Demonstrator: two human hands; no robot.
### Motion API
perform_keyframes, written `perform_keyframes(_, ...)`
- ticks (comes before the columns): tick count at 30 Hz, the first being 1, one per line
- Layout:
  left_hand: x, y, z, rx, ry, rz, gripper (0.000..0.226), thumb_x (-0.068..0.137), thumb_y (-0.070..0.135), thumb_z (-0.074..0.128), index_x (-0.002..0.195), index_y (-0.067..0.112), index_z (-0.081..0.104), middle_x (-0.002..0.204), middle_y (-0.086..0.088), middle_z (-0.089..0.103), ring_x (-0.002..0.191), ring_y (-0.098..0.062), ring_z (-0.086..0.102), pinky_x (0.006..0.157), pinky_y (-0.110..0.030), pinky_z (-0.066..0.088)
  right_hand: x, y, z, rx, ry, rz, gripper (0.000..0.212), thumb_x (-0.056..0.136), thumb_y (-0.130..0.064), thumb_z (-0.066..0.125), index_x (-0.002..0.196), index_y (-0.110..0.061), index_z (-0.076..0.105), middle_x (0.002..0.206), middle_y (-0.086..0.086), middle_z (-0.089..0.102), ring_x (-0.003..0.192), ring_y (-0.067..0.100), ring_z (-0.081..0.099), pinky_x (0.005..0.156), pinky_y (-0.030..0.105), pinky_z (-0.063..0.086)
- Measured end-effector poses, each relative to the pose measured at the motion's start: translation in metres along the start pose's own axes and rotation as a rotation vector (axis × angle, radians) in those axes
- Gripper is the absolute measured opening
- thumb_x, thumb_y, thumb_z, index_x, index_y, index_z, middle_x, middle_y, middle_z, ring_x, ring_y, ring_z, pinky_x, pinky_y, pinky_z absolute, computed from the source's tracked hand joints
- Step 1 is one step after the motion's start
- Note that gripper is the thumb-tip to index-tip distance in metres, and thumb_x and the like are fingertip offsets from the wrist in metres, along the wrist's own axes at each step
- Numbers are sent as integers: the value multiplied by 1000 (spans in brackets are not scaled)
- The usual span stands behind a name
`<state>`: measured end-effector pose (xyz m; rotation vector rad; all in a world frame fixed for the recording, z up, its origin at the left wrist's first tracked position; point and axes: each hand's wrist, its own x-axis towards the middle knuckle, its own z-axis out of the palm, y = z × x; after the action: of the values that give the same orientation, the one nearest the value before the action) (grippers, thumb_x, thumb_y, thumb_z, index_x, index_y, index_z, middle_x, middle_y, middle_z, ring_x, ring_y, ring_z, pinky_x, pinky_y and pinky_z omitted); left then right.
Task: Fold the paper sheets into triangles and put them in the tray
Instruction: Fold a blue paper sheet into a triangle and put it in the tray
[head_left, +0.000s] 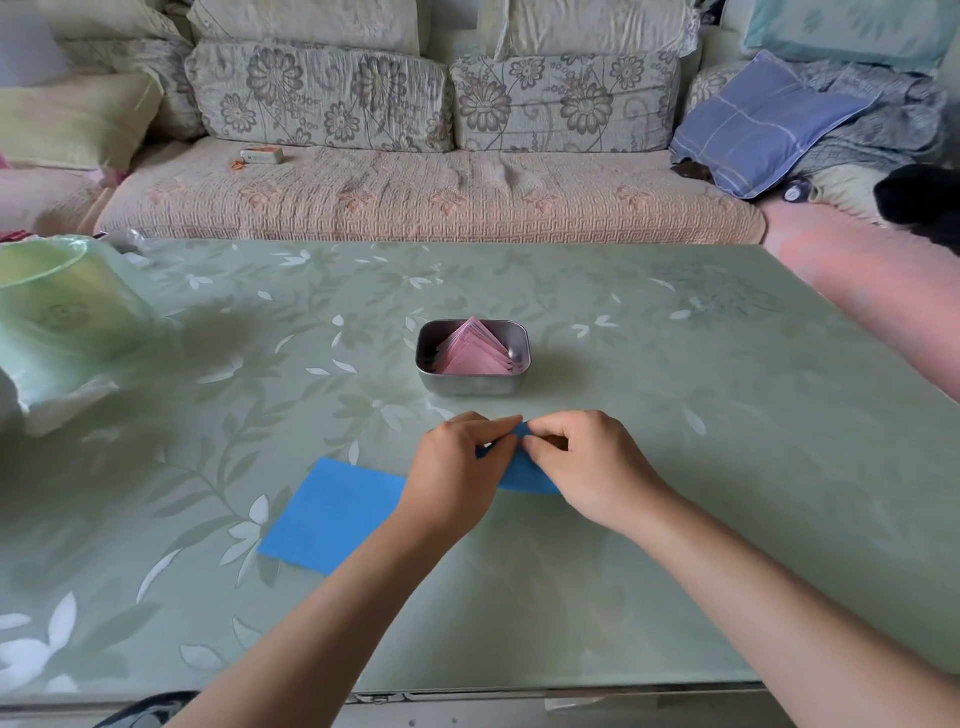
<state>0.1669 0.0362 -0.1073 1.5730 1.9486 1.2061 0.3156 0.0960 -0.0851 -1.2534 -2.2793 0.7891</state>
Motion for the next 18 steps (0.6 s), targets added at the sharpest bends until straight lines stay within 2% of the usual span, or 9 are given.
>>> perform_keyframes(2,-1,0,0,10,-12,-12,25,96,19,60,114,29,74,85,7,63,72,5,54,62,-4,36,2,0,0,38,10,55,20,92,-33,63,77,-21,71,60,-3,56,60,15,46,56,28,37)
perform_keyframes(5,0,1,-2,66,-72,-28,25,95,22,59,110,34,74,86,9,65,69,-1,54,60,-4,36,4,1,-1,22,-58,113,20,91,-35,64,77,-24,72,71,-5,68,75,20,62,68,29,47)
perform_keyframes(7,0,-2,-6,144,-157,-23,24,94,21,57,98,35,75,69,13,56,59,-4,48,53,-10,34,3,1,0,-61,-109,119,21,92,-36,62,80,-22,71,75,-4,70,80,23,63,76,33,47)
perform_keyframes(9,0,-4,-10,258,-222,-12,18,90,20,54,81,23,70,59,4,46,55,-13,40,51,-22,35,4,1,2,-151,-113,111,21,92,-37,60,83,-21,71,76,-5,69,79,21,61,81,34,45)
perform_keyframes(10,-1,-4,-12,287,-234,-21,14,89,22,55,79,22,65,62,2,51,59,-14,43,55,-27,41,5,1,3,-185,-110,101,22,93,-37,59,81,-21,69,73,-5,67,77,19,59,82,35,44)
perform_keyframes(11,-1,-4,-15,296,-238,-31,11,90,24,57,83,31,64,73,3,60,66,-14,51,63,-28,46,5,2,4,-212,-111,90,24,93,-37,58,78,-20,67,68,-5,63,72,18,56,83,36,43)
perform_keyframes(13,-3,-3,-22,305,-213,2,22,89,30,63,111,31,67,97,9,62,85,-11,56,77,-24,46,7,3,5,-264,-125,71,29,95,-37,56,71,-21,60,63,-5,55,70,18,50,82,37,39)
perform_keyframes(14,-3,-3,-24,306,-211,46,24,89,31,65,113,30,66,101,12,59,89,-8,54,79,-22,45,8,3,6,-299,-131,58,30,96,-38,55,70,-24,57,65,-6,54,72,20,50,81,37,36)
perform_keyframes(18,-7,4,-29,310,-295,191,11,91,34,62,97,31,71,97,18,58,90,-2,53,81,-21,46,9,3,9,-398,-108,-8,33,96,-42,51,67,-26,52,71,-7,54,80,22,49,75,37,28)
